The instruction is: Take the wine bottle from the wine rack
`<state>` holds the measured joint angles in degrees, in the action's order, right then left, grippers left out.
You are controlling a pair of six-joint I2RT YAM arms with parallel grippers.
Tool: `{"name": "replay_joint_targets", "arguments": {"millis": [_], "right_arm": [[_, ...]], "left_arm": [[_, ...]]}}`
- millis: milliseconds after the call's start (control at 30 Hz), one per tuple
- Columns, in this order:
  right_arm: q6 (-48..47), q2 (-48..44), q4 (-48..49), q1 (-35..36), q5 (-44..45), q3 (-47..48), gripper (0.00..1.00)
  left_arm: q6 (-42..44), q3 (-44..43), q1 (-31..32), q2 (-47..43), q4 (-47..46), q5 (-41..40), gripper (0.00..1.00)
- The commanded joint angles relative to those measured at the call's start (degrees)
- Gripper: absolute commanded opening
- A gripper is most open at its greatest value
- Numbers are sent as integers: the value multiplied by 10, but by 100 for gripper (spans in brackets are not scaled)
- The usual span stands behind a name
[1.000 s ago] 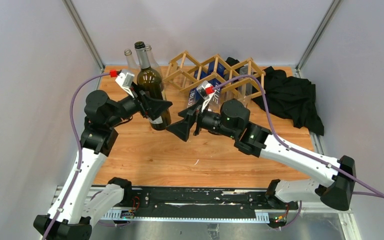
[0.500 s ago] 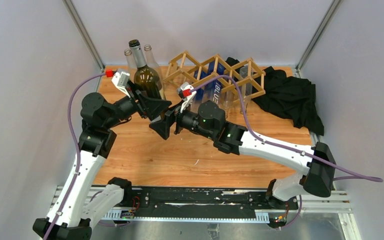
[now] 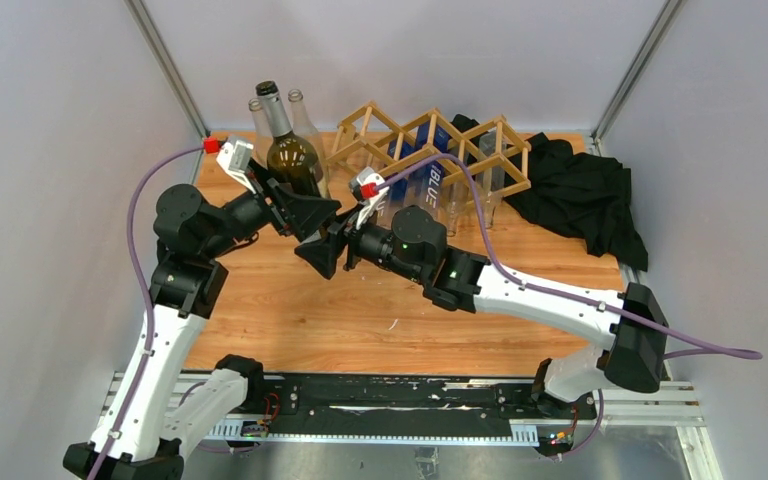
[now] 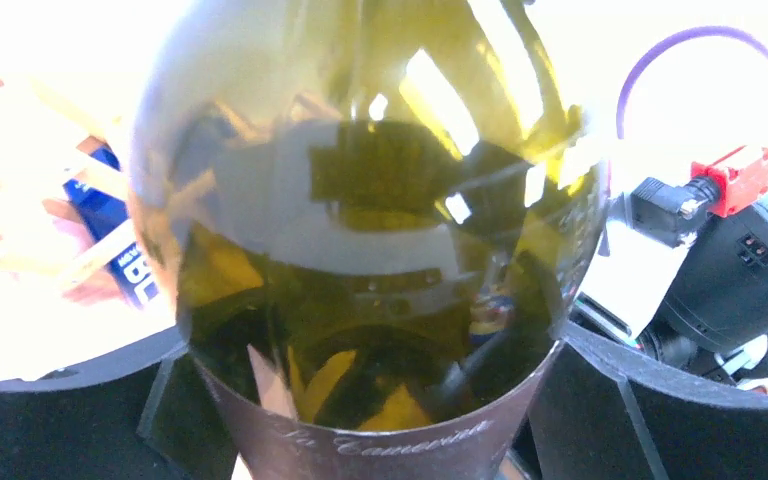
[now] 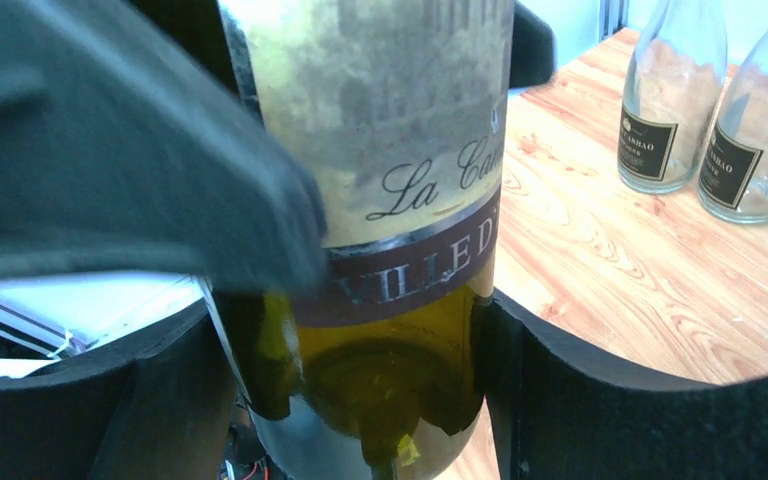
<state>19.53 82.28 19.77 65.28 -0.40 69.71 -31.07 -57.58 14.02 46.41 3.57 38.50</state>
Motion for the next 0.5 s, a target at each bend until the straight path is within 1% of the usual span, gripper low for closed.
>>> {"name": "replay_joint_targets", "arguments": {"millis": [0,67,200,400,467], "right_arm": [[-20,-30,13,-1,62,-32,0],[-29,-40,16,1,64,-49,0],[-39,-56,23,5,64,-74,0],[-52,-70,21,14,61,-89,0],[-56,-73,21,16,60,-92,0]], "left_arm": [[27,-71,-3,-1,6,-25,97],[26,-95,-14,7,5,-27,99],[4,-125,-35,33,-21,-14,98],[-32,-150,-59,70,-61,5,87],[-42,-152,-63,79,-69,11,82]]}}
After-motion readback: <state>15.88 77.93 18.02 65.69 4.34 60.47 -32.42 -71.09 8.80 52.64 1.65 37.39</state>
